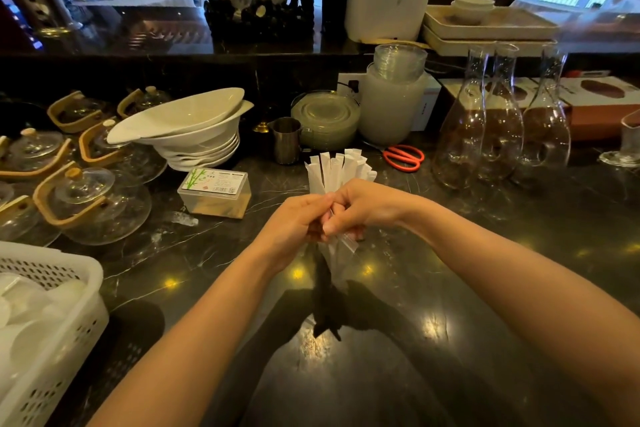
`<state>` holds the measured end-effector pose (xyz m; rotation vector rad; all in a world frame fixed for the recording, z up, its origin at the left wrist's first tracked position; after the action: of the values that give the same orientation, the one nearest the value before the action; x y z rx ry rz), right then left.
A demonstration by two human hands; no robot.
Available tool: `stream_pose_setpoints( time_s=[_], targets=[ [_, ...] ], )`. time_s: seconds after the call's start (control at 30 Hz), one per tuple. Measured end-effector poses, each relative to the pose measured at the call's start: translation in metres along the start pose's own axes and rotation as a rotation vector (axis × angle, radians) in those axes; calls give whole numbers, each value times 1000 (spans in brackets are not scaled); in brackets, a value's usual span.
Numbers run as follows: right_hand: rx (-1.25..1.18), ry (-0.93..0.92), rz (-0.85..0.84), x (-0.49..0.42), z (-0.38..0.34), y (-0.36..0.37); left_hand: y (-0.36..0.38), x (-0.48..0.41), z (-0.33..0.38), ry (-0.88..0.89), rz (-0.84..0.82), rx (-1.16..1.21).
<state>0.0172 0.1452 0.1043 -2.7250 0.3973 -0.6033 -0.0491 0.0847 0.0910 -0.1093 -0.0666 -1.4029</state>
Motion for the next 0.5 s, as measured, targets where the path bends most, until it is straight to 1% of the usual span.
stream_pose_setpoints(
  time_s=[0.07,0.27,0.5],
  targets=[
    [-67,-31,-3,0,-1,2,-1,0,-2,-12,-13,37],
    [-263,-122,18,-10,5,8,-7,-4,-10,-44,15,139],
    [-524,-126,-25,-16,15,15,-9,-6,-12,-11,27,177]
  ],
)
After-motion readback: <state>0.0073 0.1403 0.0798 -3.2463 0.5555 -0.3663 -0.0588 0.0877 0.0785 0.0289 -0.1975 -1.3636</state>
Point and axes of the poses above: each hand's wrist, its own x-axis away from the middle knuckle, its own y-axis out of the palm, z = x × y, the point moved 6 cm from there along -x, towards the middle knuckle, and after that the axes turned 3 degrees about -x, right-handed, at the moved point
